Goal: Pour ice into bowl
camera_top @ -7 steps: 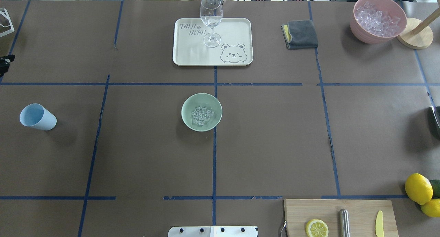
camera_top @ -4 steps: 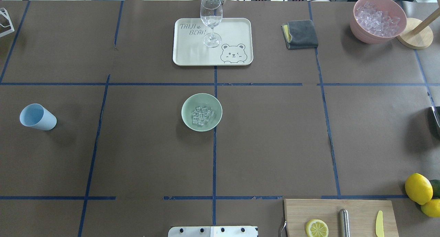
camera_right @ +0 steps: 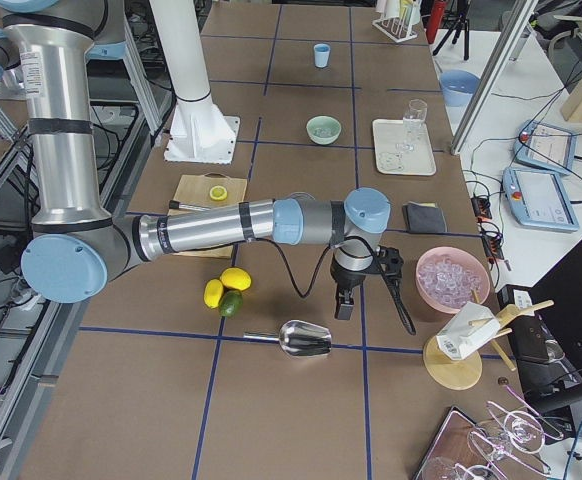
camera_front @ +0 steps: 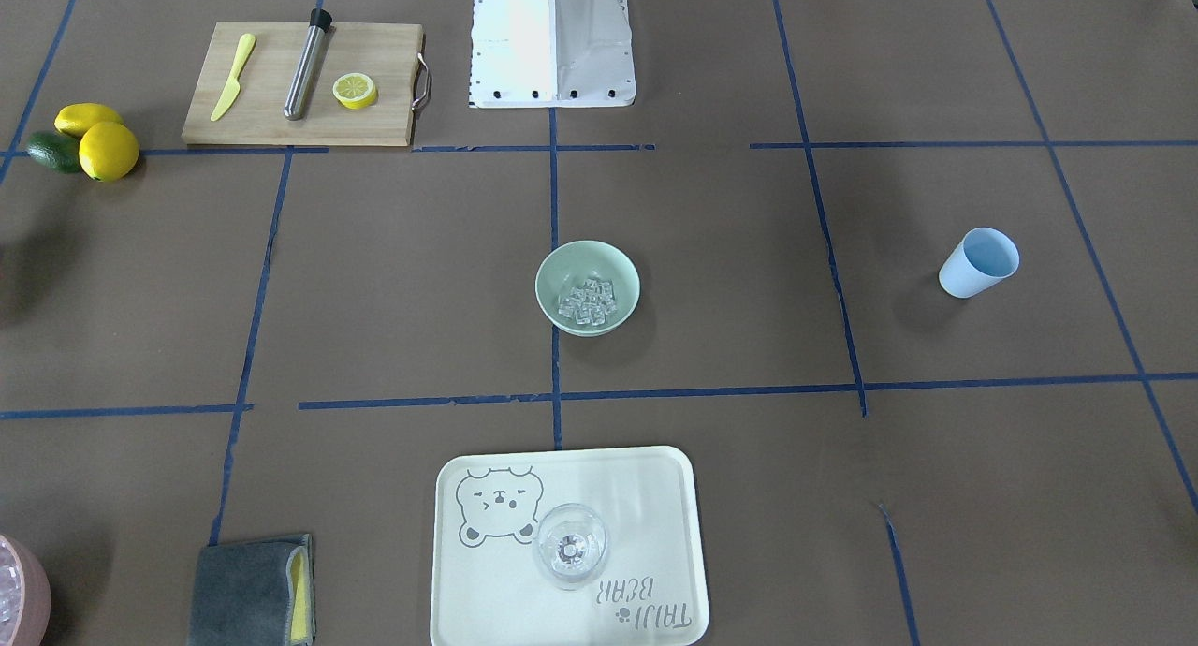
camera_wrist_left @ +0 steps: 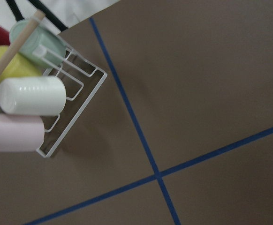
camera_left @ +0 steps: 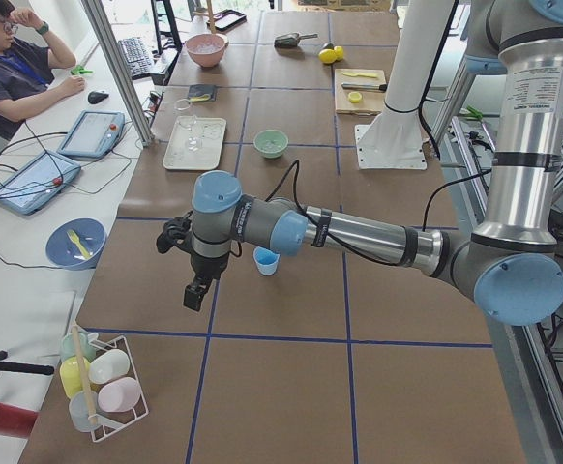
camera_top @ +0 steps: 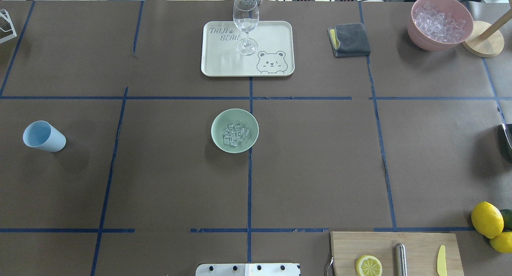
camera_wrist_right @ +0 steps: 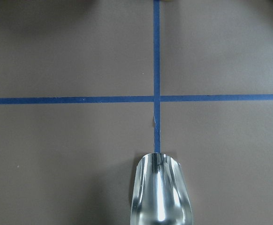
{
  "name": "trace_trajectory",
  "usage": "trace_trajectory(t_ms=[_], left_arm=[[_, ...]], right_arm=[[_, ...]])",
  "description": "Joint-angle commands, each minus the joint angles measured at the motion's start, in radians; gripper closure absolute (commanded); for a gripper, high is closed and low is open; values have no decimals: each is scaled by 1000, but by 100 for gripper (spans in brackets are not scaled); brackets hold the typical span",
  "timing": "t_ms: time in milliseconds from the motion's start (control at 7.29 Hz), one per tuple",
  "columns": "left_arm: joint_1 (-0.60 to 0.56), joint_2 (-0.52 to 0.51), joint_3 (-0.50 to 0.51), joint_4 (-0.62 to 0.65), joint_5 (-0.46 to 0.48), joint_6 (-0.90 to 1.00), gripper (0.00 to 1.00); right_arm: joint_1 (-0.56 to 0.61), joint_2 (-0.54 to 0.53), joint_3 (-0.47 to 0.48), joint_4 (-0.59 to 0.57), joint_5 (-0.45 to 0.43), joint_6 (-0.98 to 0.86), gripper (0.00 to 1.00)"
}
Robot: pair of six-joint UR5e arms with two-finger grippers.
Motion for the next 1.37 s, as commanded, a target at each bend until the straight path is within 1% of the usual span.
trace_trajectory(t_ms=[0,137,275,412,549,686,824,961,1098,1235], left_arm=[[-41,107,-2,42,-100,8,0],[-42,115,-5,36,-112,8,0],[-42,111,-5,36,-113,8,0],[-41,104,-7,35,-113,8,0],[-41,104,-4,35,-113,8,0],[-41,106,-8,35,-113,8,0],[-41,103,-11,35,-111,8,0],[-41,101,-14,35,-112,8,0],[-41,100,-20,35,-113,8,0],[-41,100,-22,35,-113,8,0]], right_arm=[[-33,34,56,0,4,1,0],[-101,32,161,1,1,-3,0],[-177,52,230,3,0,3,0],[-216,122,260,2,7,74,0],[-306,146,318,0,-5,213,0],[-392,214,318,-2,-12,357,0],[-496,282,320,-2,-75,530,0],[-628,352,306,-6,-150,675,0],[-716,405,288,-2,-213,804,0],[-766,487,215,-2,-238,891,0]])
